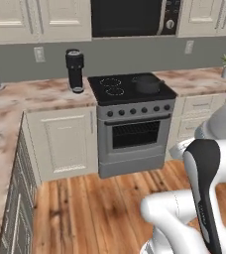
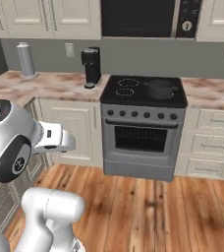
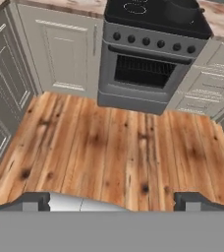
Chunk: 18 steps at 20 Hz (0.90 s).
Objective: Move the pot and pan from the stove into the sink.
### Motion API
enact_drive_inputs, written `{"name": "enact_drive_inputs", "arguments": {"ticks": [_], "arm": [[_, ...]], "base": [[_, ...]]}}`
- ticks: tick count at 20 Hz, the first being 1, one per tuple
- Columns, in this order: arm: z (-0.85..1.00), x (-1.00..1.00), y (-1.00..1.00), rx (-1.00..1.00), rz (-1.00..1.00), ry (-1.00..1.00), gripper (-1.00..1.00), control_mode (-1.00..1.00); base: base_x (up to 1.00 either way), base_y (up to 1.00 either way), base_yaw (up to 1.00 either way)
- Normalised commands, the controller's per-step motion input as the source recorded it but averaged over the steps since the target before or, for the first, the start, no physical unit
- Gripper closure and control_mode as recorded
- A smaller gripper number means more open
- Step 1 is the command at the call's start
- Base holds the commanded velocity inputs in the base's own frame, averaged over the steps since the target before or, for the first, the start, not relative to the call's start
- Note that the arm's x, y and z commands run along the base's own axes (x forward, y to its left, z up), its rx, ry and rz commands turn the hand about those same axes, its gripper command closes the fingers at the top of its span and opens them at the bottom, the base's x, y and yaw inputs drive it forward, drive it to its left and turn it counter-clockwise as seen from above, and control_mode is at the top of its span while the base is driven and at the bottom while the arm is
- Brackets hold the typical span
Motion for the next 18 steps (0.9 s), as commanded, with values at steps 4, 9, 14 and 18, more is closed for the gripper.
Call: {"name": "enact_drive_inputs", "arguments": {"ticks": [4, 9, 14, 18], "arm": [[0.00, 0.00, 0.00, 0.00, 0.00, 0.00, -1.00, 1.00], [0.00, 0.00, 0.00, 0.00, 0.00, 0.00, -1.00, 1.00], [0.00, 0.00, 0.00, 0.00, 0.00, 0.00, -1.00, 1.00], [0.00, 0.00, 0.00, 0.00, 0.00, 0.00, -1.00, 1.00]], "base": [[0.06, -0.11, -0.47], [0.02, -0.23, -0.30], [0.07, 0.02, 0.00], [0.68, 0.36, -0.03]]}}
